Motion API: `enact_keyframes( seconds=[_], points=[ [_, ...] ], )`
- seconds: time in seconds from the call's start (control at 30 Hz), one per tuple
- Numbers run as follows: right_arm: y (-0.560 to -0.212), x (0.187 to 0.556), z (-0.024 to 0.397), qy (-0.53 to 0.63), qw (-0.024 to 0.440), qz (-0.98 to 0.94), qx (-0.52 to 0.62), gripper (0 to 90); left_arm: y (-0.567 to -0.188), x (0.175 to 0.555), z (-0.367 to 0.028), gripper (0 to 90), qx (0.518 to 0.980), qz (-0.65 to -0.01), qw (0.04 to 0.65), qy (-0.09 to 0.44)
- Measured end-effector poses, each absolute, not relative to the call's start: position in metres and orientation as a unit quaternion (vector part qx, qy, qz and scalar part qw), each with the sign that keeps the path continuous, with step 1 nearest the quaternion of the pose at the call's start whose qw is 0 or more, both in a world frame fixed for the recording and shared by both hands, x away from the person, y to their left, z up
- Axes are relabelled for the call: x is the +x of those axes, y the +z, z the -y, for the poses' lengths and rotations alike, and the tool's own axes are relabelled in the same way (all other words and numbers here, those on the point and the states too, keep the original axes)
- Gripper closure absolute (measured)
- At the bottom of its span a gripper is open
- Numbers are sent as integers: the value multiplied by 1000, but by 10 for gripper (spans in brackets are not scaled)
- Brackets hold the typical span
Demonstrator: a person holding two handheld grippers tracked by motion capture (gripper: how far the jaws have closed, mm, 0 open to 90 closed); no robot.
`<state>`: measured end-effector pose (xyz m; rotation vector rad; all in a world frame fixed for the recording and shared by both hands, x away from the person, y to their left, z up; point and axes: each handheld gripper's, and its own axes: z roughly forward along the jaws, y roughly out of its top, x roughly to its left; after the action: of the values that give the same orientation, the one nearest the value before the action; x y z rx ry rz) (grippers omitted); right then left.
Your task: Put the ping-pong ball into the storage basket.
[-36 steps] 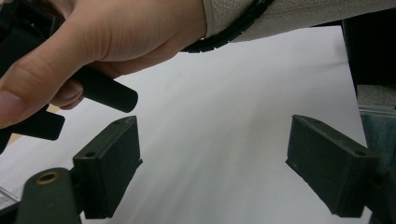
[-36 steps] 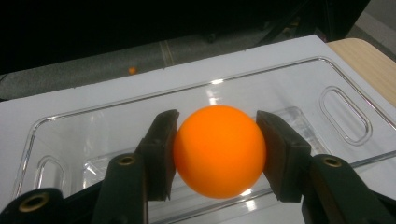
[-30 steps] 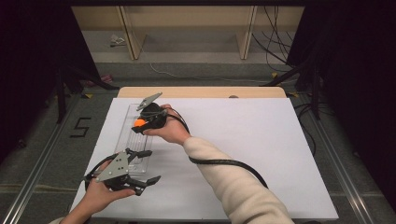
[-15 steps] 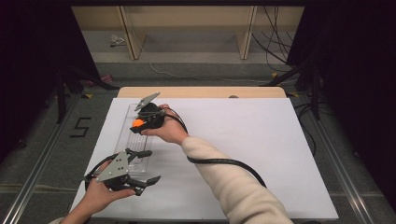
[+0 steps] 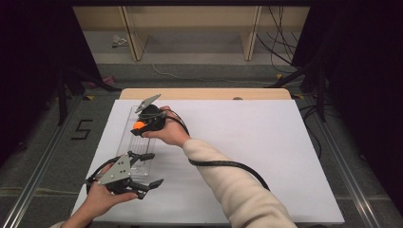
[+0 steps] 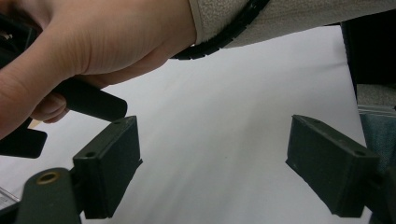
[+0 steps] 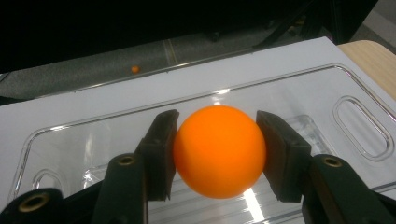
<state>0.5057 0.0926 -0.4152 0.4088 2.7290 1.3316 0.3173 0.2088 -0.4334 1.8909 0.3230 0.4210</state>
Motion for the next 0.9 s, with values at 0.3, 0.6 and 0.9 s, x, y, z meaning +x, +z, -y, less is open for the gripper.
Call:
enact_keyframes(
  seconds=[0.3,0.6,0.9],
  points=[
    [-416,506,-94,433,38,-891,134,512,-433,317,-209,169,801,-137,555,178],
    [-419,507,-94,431,38,-892,135,512,-433,317,-209,169,801,-136,555,178],
    [-422,507,-94,429,35,-892,139,512,-433,317,-209,169,801,-136,555,178]
  ],
)
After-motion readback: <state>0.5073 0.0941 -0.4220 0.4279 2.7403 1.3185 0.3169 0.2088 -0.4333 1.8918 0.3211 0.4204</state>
